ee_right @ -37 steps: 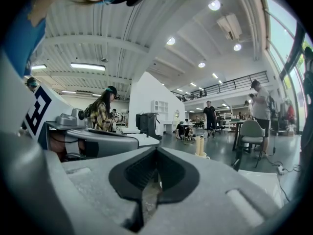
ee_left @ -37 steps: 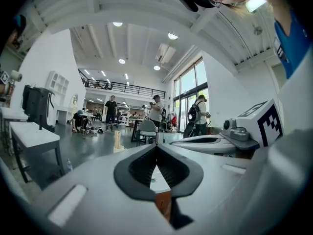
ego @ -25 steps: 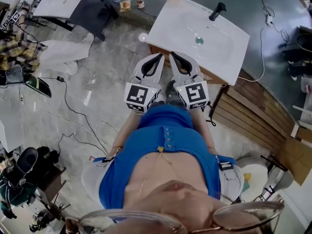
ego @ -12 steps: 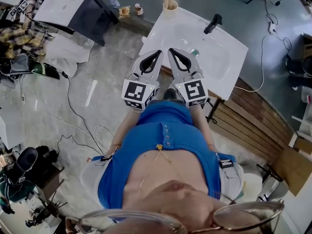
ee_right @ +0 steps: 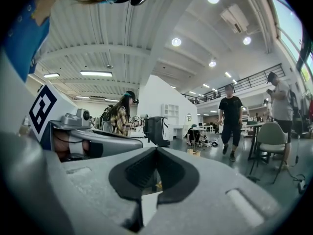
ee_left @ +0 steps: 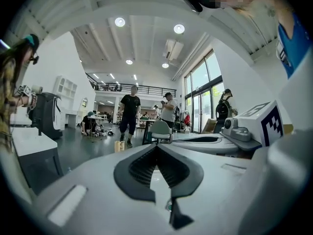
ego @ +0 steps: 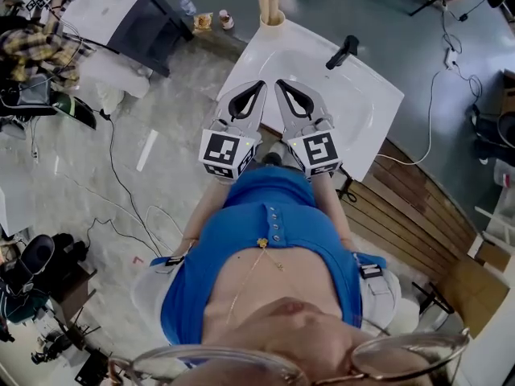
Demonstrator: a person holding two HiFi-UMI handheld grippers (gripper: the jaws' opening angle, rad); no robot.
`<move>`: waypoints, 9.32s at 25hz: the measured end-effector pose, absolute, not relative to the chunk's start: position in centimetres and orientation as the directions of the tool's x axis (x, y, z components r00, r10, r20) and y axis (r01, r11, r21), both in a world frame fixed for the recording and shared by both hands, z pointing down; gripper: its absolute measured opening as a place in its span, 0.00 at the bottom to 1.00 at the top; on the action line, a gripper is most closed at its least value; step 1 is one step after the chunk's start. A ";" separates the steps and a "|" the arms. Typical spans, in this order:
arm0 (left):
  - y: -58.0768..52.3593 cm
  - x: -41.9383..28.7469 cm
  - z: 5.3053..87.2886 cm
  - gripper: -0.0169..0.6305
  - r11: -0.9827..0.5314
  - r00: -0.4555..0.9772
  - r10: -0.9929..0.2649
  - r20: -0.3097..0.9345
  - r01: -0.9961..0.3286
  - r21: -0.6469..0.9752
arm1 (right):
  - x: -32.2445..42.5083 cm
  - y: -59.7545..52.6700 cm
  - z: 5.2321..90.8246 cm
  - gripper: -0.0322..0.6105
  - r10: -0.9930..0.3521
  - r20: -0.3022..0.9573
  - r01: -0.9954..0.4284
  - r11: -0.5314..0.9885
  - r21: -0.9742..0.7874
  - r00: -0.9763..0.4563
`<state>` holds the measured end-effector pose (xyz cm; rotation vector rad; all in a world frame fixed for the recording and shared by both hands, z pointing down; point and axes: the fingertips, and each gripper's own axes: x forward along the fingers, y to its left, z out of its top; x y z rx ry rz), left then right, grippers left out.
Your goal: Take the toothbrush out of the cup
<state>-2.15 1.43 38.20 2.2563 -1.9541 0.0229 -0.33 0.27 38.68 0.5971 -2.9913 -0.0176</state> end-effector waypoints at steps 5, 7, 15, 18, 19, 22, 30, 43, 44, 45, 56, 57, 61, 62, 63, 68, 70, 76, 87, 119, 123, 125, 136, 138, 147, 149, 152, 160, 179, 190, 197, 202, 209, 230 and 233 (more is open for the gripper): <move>0.4 -1.7 38.7 0.03 -0.127 0.141 -0.981 0.130 -0.986 0.110 | 0.6 -0.8 39.3 0.05 -0.394 0.097 -0.394 0.919 0.013 -0.914; -0.2 -1.5 38.9 0.03 -0.133 0.147 -0.980 0.133 -0.985 0.111 | 0.8 -1.4 39.5 0.05 -0.401 0.096 -0.402 0.916 0.009 -0.911; -2.9 -1.7 39.6 0.03 -0.209 0.227 -0.963 0.145 -0.970 0.126 | 0.3 -3.5 39.9 0.05 -0.460 0.093 -0.463 0.886 -0.010 -0.883; -4.0 -2.2 39.7 0.03 -0.246 0.263 -0.954 0.142 -0.961 0.130 | -0.2 -4.7 40.2 0.05 -0.493 0.103 -0.496 0.868 -0.003 -0.864; -4.4 -2.5 39.8 0.03 -0.257 0.275 -0.951 0.142 -0.957 0.133 | -0.5 -5.1 40.3 0.05 -0.504 0.106 -0.507 0.862 0.001 -0.857; -5.8 -3.9 40.1 0.03 -0.291 0.310 -0.940 0.143 -0.946 0.140 | -1.9 -6.5 40.5 0.05 -0.537 0.111 -0.540 0.842 0.007 -0.836; -9.0 -8.3 39.4 0.03 -0.396 0.411 -0.901 0.139 -0.910 0.123 | -7.0 -9.2 39.9 0.05 -0.611 0.127 -0.614 0.789 0.016 -0.782; -12.6 -14.4 40.9 0.03 -0.502 0.523 -0.834 0.176 -0.852 0.151 | -11.9 -12.7 41.3 0.05 -0.718 0.186 -0.729 0.684 0.013 -0.671; -12.8 -14.8 41.0 0.03 -0.506 0.528 -0.831 0.178 -0.849 0.155 | -12.3 -13.0 41.5 0.05 -0.721 0.190 -0.732 0.681 0.015 -0.666; -13.1 -15.1 41.2 0.03 -0.511 0.533 -0.827 0.179 -0.845 0.158 | -12.6 -13.2 41.6 0.05 -0.724 0.195 -0.736 0.677 0.019 -0.661; -15.2 -16.3 42.0 0.03 -0.539 0.566 -0.802 0.191 -0.824 0.175 | -13.8 -14.7 42.2 0.05 -0.754 0.207 -0.765 0.642 0.038 -0.623; -15.3 -16.3 42.1 0.03 -0.535 0.561 -0.805 0.194 -0.827 0.176 | -13.7 -14.8 42.1 0.05 -0.753 0.207 -0.764 0.644 0.038 -0.625; -16.0 -16.5 42.5 0.03 -0.494 0.521 -0.829 0.205 -0.852 0.172 | -13.3 -15.3 41.8 0.05 -0.735 0.206 -0.746 0.665 0.036 -0.646; -16.2 -16.5 42.5 0.03 -0.483 0.511 -0.836 0.200 -0.858 0.174 | -13.2 -15.4 41.7 0.05 -0.729 0.207 -0.740 0.672 0.034 -0.653; -16.4 -16.6 42.6 0.03 -0.472 0.501 -0.842 0.199 -0.864 0.177 | -13.1 -15.6 41.7 0.05 -0.723 0.207 -0.734 0.678 0.034 -0.659; -17.3 -16.9 43.0 0.04 -0.430 0.461 -0.861 0.216 -0.886 0.176 | -12.0 -16.3 41.6 0.05 -0.714 0.208 -0.725 0.688 0.035 -0.668; -17.7 -17.1 43.4 0.04 -0.417 0.448 -0.865 0.226 -0.892 0.172 | -11.6 -16.5 41.7 0.05 -0.717 0.210 -0.728 0.685 0.032 -0.665; -19.0 -18.1 45.3 0.05 -0.395 0.422 -0.865 0.272 -0.906 0.150 | -10.1 -16.7 42.3 0.05 -0.737 0.221 -0.753 0.658 0.019 -0.639; -21.4 -18.6 48.3 0.10 -0.389 0.412 -0.854 0.317 -0.911 0.137 | -6.9 -16.4 43.9 0.05 -0.787 0.259 -0.812 0.584 0.018 -0.560; -23.9 -17.9 45.5 0.11 -0.385 0.380 -0.894 0.236 -0.923 0.030 | -2.3 -14.4 43.3 0.05 -0.827 0.273 -0.853 0.520 0.039 -0.491; -23.3 -18.2 44.0 0.11 -0.363 0.362 -0.910 0.200 -0.931 0.037 | -2.1 -14.3 42.9 0.05 -0.822 0.261 -0.846 0.532 0.036 -0.506; -23.0 -18.3 43.2 0.11 -0.352 0.353 -0.918 0.183 -0.935 0.038 | -2.0 -14.3 42.7 0.05 -0.818 0.255 -0.840 0.541 0.035 -0.516; -21.0 -18.1 40.3 0.11 -0.323 0.322 -0.936 0.146 -0.946 0.011 | -1.4 -14.0 42.4 0.05 -0.801 0.223 -0.818 0.574 0.024 -0.555; -20.5 -18.1 39.9 0.11 -0.322 0.320 -0.935 0.152 -0.947 0.013 | -1.3 -13.9 42.3 0.05 -0.797 0.222 -0.814 0.580 0.023 -0.561; -18.1 -18.2 41.1 0.10 -0.314 0.315 -0.921 0.229 -0.949 0.043 | -1.9 -13.8 42.1 0.05 -0.775 0.212 -0.790 0.613 0.016 -0.596; -17.4 -18.1 42.0 0.10 -0.313 0.317 -0.911 0.265 -0.948 0.059 | -2.2 -13.8 42.0 0.05 -0.765 0.211 -0.781 0.625 0.014 -0.609; -16.5 -17.9 43.2 0.10 -0.310 0.317 -0.897 0.309 -0.948 0.074 | -2.4 -13.7 42.0 0.05 -0.752 0.212 -0.768 0.640 0.013 -0.624; -14.4 -18.0 45.3 0.10 -0.282 0.296 -0.875 0.384 -0.955 0.092 | -3.1 -13.7 42.1 0.05 -0.722 0.204 -0.736 0.677 0.009 -0.661; -10.1 -16.9 51.5 0.10 -0.293 0.361 -0.688 0.629 -0.932 0.214 | -5.3 -14.2 42.6 0.05 -0.658 0.209 -0.674 0.739 -0.002 -0.723; -13.3 -17.2 53.6 0.10 -0.225 0.362 -0.721 0.591 -0.929 0.295 | -3.3 -15.2 42.9 0.05 -0.711 0.222 -0.729 0.685 0.003 -0.667; -14.9 -17.3 55.7 0.10 -0.179 0.378 -0.712 0.591 -0.912 0.368 | -1.1 -15.5 43.1 0.05 -0.764 0.238 -0.786 0.618 0.005 -0.599; -16.2 -16.6 58.1 0.10 -0.160 0.408 -0.690 0.598 -0.892 0.423 | 0.6 -15.9 43.8 0.05 -0.798 0.252 -0.824 0.567 0.004 -0.548; -16.7 -16.3 60.4 0.10 -0.161 0.420 -0.657 0.626 -0.889 0.428 | 1.5 -15.1 43.9 0.05 -0.824 0.267 -0.854 0.520 0.004 -0.500; -17.7 -16.2 66.8 0.16 -0.083 0.391 -0.668 0.633 -0.885 0.458 | 2.9 -14.6 45.2 0.05 -0.843 0.316 -0.886 0.463 0.013 -0.435; -17.6 -16.2 67.2 0.17 -0.057 0.384 -0.673 0.632 -0.879 0.474 | 2.8 -14.6 45.0 0.05 -0.842 0.317 -0.885 0.465 0.014 -0.437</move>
